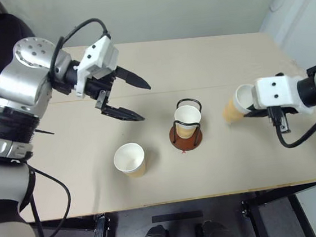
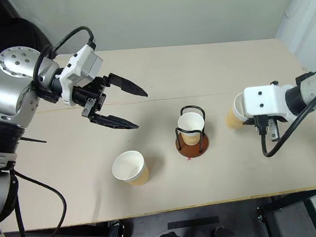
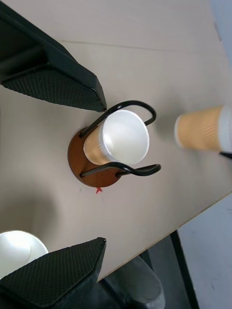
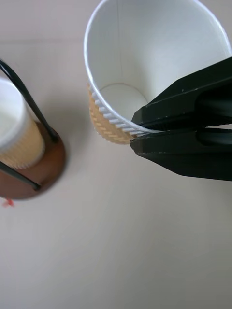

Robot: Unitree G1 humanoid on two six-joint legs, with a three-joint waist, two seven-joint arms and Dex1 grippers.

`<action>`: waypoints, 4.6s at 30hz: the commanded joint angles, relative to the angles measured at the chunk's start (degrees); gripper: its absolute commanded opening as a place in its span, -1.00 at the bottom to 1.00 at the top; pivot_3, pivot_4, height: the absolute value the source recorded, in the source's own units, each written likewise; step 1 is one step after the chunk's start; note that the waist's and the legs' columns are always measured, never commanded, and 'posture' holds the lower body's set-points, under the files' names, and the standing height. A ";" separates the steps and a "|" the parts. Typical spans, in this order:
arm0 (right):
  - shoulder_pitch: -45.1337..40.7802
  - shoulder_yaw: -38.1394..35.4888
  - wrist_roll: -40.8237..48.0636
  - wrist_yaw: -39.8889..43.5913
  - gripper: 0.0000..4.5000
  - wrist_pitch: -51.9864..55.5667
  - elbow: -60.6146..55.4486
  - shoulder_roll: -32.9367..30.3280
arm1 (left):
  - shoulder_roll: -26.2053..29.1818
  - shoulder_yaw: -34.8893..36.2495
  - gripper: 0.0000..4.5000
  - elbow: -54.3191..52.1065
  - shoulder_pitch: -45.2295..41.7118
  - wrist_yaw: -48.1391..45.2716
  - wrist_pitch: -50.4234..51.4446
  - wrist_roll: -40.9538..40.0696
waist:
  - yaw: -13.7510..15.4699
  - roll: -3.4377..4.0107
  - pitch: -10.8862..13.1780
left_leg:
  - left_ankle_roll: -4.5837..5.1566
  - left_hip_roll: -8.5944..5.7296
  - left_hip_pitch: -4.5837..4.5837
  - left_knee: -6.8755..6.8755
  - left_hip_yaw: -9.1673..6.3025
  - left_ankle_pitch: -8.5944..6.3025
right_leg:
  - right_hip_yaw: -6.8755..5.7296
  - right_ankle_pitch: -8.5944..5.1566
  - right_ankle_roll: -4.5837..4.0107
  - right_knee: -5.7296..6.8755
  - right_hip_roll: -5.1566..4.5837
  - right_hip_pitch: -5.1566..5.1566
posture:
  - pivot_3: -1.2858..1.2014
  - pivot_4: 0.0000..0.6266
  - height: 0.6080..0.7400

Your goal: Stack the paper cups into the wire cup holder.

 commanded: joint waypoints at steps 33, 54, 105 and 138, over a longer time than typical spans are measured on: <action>-22.06 12.10 -5.38 9.47 -0.98 -7.64 11.05 17.26 | -0.83 17.73 1.00 -5.40 6.90 -1.73 11.95 2.44 | -0.60 0.02 0.01 | -0.02 0.00 -0.01 -0.06 -0.03 0.01 | -0.03 -0.03 -0.05 -0.06 0.01 -0.07 | 0.03 -0.52 1.00; -18.42 14.08 -10.61 11.12 -0.98 -12.56 11.78 20.95 | -1.15 18.66 1.00 -6.55 6.84 -1.73 13.71 3.26 | -0.76 0.02 0.01 | -0.03 0.00 -0.01 -0.11 -0.03 0.02 | -0.02 -0.03 -0.06 -0.10 0.00 -0.07 | 0.03 -0.52 1.00; -15.13 -4.63 20.55 -8.24 -0.14 22.68 -3.57 19.34 | 14.17 4.91 1.00 -24.28 15.39 -1.73 -8.24 12.30 | -1.09 0.02 0.01 | -0.16 0.02 0.01 -0.87 -0.07 0.12 | -0.04 -0.04 -0.17 -0.74 0.02 -0.10 | 0.03 -0.52 1.00; -13.50 -3.80 26.82 -9.66 -0.14 23.27 -5.43 15.04 | 21.96 8.19 1.00 -31.19 18.68 -1.73 -6.73 5.38 | -1.25 0.04 -0.01 | -0.16 0.02 0.02 -0.83 -0.08 0.12 | -0.05 -0.04 -0.18 -0.69 0.03 -0.09 | 0.03 -0.52 1.00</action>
